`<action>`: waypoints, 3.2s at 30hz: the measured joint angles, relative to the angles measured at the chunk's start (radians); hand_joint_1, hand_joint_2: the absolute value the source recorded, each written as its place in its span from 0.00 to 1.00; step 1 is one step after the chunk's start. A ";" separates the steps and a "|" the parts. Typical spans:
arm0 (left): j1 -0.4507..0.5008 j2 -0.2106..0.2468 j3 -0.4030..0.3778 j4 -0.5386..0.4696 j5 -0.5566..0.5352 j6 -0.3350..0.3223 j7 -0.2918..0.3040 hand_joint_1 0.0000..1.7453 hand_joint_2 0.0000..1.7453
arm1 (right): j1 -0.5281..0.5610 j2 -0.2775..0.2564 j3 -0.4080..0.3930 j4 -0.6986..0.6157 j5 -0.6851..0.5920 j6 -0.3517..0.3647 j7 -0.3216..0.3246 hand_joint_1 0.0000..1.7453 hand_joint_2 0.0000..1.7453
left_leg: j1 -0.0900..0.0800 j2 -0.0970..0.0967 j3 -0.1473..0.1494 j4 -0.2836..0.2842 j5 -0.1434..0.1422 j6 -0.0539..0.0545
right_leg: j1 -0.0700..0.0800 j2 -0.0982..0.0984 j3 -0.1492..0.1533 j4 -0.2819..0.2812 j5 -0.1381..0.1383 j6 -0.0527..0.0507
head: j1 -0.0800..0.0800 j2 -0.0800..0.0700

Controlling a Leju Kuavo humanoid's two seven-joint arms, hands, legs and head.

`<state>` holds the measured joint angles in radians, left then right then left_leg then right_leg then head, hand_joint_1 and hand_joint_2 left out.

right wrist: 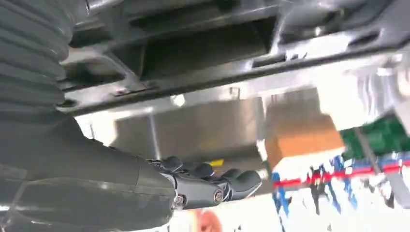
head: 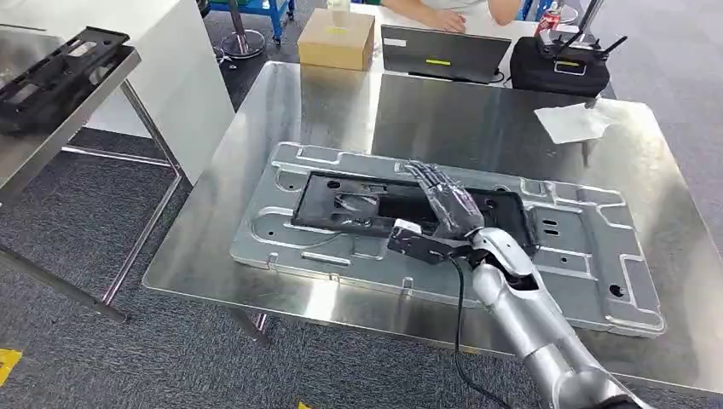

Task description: Take the parts from the cabinet and place them on the table.

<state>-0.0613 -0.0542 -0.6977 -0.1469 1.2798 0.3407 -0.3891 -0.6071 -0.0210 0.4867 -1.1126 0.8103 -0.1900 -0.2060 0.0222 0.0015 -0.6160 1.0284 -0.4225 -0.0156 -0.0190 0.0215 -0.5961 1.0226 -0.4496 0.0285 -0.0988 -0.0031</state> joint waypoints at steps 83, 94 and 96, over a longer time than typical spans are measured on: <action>-0.002 -0.039 0.021 0.001 0.083 0.015 -0.023 0.00 0.00 | 0.750 0.099 -0.558 -0.673 -0.369 -0.233 -0.215 0.00 0.00 | -0.014 -0.017 -0.092 0.181 -0.135 -0.004 | 0.008 -0.033 0.084 -0.066 -0.013 -0.052 | -0.002 0.000; -0.006 -0.042 0.021 -0.003 0.083 0.014 -0.023 0.00 0.00 | 0.754 0.110 -0.578 -0.672 -0.341 -0.219 -0.216 0.00 0.00 | -0.005 0.046 0.141 -0.035 -0.101 0.019 | -0.004 -0.172 -0.023 -0.010 0.064 0.012 | -0.005 0.000; -0.006 -0.043 0.021 -0.002 0.082 0.015 -0.023 0.00 0.00 | 0.760 0.111 -0.578 -0.669 -0.335 -0.213 -0.213 0.00 0.00 | -0.004 0.034 0.117 -0.038 -0.075 0.038 | -0.013 -0.084 -0.043 0.034 -0.026 0.023 | -0.005 0.000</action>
<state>-0.0672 -0.0969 -0.6764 -0.1492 1.3622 0.3559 -0.4116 0.1525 0.0897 -0.0916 -1.7819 0.4757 -0.4032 -0.4192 0.0183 0.0358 -0.4993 0.9900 -0.4975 0.0226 -0.0318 -0.0630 -0.6390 1.0561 -0.4753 0.0511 -0.1034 -0.0031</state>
